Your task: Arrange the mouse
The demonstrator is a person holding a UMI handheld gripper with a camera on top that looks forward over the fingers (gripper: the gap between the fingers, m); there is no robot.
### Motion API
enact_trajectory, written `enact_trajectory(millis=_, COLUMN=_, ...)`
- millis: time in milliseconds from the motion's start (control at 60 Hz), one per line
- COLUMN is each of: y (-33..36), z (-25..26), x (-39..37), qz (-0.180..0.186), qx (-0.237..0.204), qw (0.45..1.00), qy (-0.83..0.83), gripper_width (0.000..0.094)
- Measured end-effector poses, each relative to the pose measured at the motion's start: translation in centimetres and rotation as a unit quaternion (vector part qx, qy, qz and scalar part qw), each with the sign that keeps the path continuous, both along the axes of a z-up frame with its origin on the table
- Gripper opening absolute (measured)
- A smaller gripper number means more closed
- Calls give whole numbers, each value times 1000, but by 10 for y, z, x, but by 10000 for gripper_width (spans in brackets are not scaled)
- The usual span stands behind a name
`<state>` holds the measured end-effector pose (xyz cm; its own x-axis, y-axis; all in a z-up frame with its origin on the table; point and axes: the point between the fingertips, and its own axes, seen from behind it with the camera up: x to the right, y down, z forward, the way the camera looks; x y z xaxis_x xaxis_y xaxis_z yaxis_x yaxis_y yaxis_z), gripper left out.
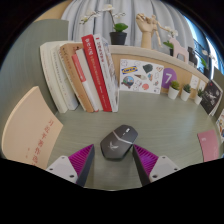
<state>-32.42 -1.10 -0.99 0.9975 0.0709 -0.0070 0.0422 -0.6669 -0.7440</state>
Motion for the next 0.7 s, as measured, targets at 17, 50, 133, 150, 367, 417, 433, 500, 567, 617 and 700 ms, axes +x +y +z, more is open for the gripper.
enact_trajectory(millis=17, y=4, z=0, x=-1, qz=-1, qx=1, qw=1000, qy=-1, gripper_width=769)
enact_trajectory(millis=50, y=11, z=-1, x=-5, qz=-1, qx=-1, qw=1000, qy=1, gripper_width=762)
enact_trajectory(millis=133, y=27, z=0, x=-11, qz=-2, qx=-1, qw=1000, qy=6, gripper_width=756)
enact_trajectory(millis=150, y=30, z=0, x=-11, qz=-3, qx=-1, qw=1000, qy=5, gripper_width=755)
enact_trajectory(millis=367, y=55, z=0, x=-20, qz=-1, qx=-3, qw=1000, qy=6, gripper_width=720)
enact_trajectory(millis=417, y=58, z=0, x=-19, qz=-4, qx=-2, qw=1000, qy=4, gripper_width=670)
enact_trajectory(millis=433, y=59, z=0, x=-19, qz=-5, qx=-1, qw=1000, qy=4, gripper_width=644)
enact_trajectory(millis=500, y=62, z=0, x=-20, qz=-3, qx=4, qw=1000, qy=5, gripper_width=522)
enact_trajectory(millis=567, y=62, z=0, x=-20, qz=3, qx=9, qw=1000, qy=3, gripper_width=496)
enact_trajectory(millis=617, y=62, z=0, x=-20, qz=7, qx=10, qw=1000, qy=3, gripper_width=438)
enact_trajectory(millis=700, y=62, z=-1, x=-20, qz=18, qx=6, qw=1000, qy=-1, gripper_width=360)
